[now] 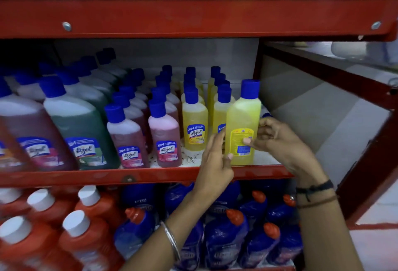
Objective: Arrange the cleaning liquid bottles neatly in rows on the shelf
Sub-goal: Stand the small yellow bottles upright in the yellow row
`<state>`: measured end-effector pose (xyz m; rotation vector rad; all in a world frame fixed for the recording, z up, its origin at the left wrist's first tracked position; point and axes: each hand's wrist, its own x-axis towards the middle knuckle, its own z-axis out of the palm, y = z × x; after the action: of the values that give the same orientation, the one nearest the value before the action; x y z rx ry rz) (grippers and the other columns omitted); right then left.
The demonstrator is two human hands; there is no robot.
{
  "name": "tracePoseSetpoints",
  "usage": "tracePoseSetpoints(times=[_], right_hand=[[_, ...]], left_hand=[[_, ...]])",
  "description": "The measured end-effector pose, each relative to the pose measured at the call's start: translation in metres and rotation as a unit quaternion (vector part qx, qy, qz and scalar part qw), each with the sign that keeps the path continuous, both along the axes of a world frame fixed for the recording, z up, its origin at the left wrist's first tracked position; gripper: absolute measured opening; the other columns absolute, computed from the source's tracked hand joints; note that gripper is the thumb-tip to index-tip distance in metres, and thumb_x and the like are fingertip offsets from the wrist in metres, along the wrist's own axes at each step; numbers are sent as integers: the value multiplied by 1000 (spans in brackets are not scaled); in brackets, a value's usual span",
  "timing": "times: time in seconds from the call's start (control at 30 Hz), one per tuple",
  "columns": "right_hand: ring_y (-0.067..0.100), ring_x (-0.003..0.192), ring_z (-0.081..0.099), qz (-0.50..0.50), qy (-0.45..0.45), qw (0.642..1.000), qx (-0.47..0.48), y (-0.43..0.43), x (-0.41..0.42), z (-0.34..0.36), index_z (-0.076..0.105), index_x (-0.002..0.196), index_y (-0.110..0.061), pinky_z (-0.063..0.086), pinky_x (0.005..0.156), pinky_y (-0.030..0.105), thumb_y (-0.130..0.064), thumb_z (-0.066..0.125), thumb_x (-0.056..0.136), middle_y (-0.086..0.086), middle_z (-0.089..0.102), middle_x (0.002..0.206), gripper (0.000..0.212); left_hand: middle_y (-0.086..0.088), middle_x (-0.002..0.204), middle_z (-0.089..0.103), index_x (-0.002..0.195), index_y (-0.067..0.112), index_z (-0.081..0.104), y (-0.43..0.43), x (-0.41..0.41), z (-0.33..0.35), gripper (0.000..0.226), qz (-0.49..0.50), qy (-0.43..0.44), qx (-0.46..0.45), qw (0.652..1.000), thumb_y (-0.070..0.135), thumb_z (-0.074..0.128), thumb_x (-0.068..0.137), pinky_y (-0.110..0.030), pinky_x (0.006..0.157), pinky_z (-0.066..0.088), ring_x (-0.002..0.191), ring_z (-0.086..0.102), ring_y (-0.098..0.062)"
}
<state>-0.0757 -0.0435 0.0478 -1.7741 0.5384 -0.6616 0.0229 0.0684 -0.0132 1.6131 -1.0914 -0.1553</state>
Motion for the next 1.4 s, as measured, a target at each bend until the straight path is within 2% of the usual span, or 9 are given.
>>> tracePoseSetpoints(times=[0.27, 0.43, 0.57, 0.67, 0.9, 1.03, 1.17, 1.23, 1.4], right_hand=[[12, 84, 58, 47, 4, 996, -71, 31, 60, -29, 57, 110, -3, 51, 69, 11, -6, 71, 76, 4, 64, 96, 38], [5, 91, 57, 30, -7, 997, -68, 38, 68, -45, 51, 108, -17, 49, 70, 11, -7, 65, 82, -8, 58, 95, 32], [21, 99, 63, -26, -13, 996, -84, 37, 62, -57, 57, 112, -19, 55, 84, 34, -27, 58, 88, 2, 63, 99, 26], [8, 91, 65, -2, -29, 997, -74, 47, 60, -56, 60, 108, -20, 55, 86, 34, -54, 49, 82, -7, 67, 93, 44], [14, 101, 67, 11, -45, 996, -71, 46, 69, -58, 53, 116, -17, 55, 88, 36, -26, 63, 84, -1, 67, 111, 34], [17, 107, 65, 43, -72, 996, -30, 46, 77, -58, 50, 118, -9, 55, 88, 30, -16, 60, 87, 5, 65, 115, 34], [10, 106, 65, 48, -77, 995, -37, 49, 77, -59, 50, 120, -11, 54, 85, 22, -19, 59, 87, -1, 65, 113, 35], [2, 103, 64, 40, -72, 995, -55, 52, 71, -57, 52, 117, -16, 53, 83, 17, -23, 60, 86, -10, 65, 109, 33], [-6, 88, 63, -96, -107, 982, -122, 22, 34, -45, 59, 107, -14, 48, 77, 7, -22, 62, 85, -6, 68, 99, 23]], left_hand=[[-8, 140, 38, 145, 16, 17, 47, 30, -20, 66, 104, -95, 4, 990, 0, 47, 89, -9, 96, 31, 123, 42, -14], [-8, 136, 41, 142, 13, 23, 53, 33, -28, 56, 115, -117, 1, 986, 3, 46, 92, 0, 91, 25, 109, 39, 0], [-6, 130, 44, 134, 11, 36, 53, 29, -26, 42, 100, -122, -22, 987, 2, 41, 93, -7, 96, 35, 109, 40, 3], [-6, 136, 39, 131, 8, 40, 53, 25, -25, 47, 81, -121, -28, 989, -9, 39, 87, -1, 102, 25, 122, 38, -3], [-12, 155, 13, 144, 7, 12, 49, 20, -25, 69, 84, -80, 0, 993, -14, 38, 83, -26, 118, 18, 145, 12, -18], [-16, 157, 2, 145, 3, 1, 46, 17, -30, 72, 96, -67, 28, 993, -13, 37, 85, 2, 104, -5, 146, 0, -20], [-13, 158, -3, 146, 6, -1, 47, 13, -32, 71, 91, -61, 33, 993, -9, 38, 88, 10, 96, -4, 146, -1, -21], [-11, 157, -2, 146, 6, 6, 51, 8, -30, 67, 102, -78, 9, 992, -5, 40, 90, 6, 102, 6, 146, 4, -22], [-9, 145, 22, 131, 10, 34, 37, -14, -16, 46, 105, -184, -101, 972, 1, 46, 87, -36, 111, 34, 137, 25, -21]])
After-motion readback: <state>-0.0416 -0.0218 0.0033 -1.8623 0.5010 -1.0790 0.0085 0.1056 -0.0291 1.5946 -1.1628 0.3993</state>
